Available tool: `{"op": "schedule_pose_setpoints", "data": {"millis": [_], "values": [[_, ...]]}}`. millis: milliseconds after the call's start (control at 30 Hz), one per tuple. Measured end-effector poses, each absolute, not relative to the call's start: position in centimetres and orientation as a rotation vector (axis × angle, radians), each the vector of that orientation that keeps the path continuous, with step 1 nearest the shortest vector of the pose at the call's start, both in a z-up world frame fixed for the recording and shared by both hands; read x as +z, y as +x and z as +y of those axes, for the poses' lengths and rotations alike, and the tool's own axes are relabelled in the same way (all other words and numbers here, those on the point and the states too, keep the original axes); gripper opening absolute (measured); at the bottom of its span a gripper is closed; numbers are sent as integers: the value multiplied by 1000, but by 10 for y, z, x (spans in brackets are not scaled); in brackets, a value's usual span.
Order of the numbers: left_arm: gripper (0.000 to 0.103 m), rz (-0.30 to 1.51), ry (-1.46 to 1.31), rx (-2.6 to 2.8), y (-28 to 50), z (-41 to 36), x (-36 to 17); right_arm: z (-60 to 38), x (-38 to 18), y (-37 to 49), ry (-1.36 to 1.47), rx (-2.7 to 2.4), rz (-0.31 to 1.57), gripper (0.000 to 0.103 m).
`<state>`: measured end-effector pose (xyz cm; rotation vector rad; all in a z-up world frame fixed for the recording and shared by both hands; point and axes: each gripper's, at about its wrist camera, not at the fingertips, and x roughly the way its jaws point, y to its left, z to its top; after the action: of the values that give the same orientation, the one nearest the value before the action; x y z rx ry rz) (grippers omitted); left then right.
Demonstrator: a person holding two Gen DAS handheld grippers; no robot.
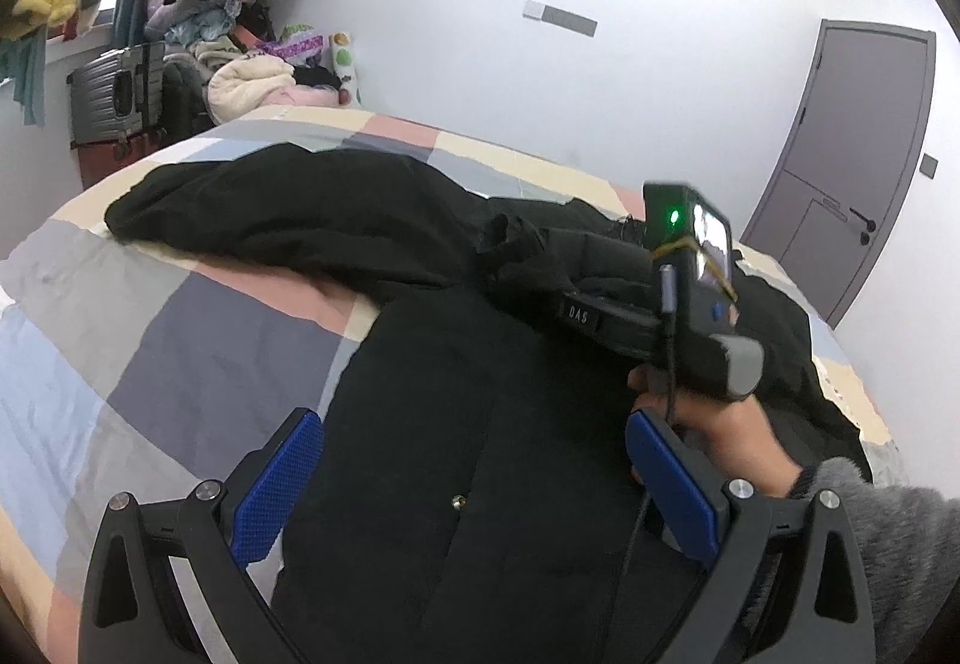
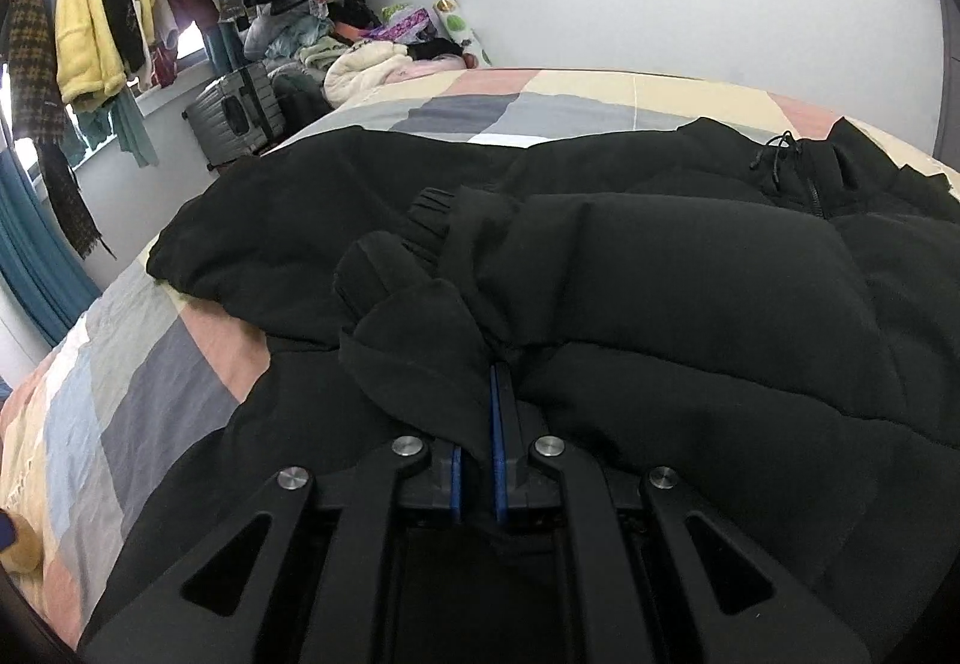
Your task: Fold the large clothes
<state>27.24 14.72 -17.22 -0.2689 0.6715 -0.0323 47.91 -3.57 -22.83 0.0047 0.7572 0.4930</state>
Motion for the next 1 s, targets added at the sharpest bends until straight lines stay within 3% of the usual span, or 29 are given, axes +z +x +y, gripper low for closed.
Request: {"op": "schedule_pose_setpoints", "data": {"millis": [167, 200, 233, 300, 1000], "values": [[102, 668, -269, -56, 271, 143, -170, -29, -209, 467, -30, 540, 800, 27], [102, 663, -268, -57, 270, 143, -169, -29, -207, 464, -32, 545, 808, 40], [102, 656, -269, -56, 267, 144, -167, -29, -203, 461, -31, 556, 811, 60], [102, 643, -274, -53, 263, 145, -164, -30, -194, 451, -30, 571, 783, 74], [102, 540, -208, -71, 198, 119, -118, -166, -67, 329, 88, 352, 515, 74]]}}
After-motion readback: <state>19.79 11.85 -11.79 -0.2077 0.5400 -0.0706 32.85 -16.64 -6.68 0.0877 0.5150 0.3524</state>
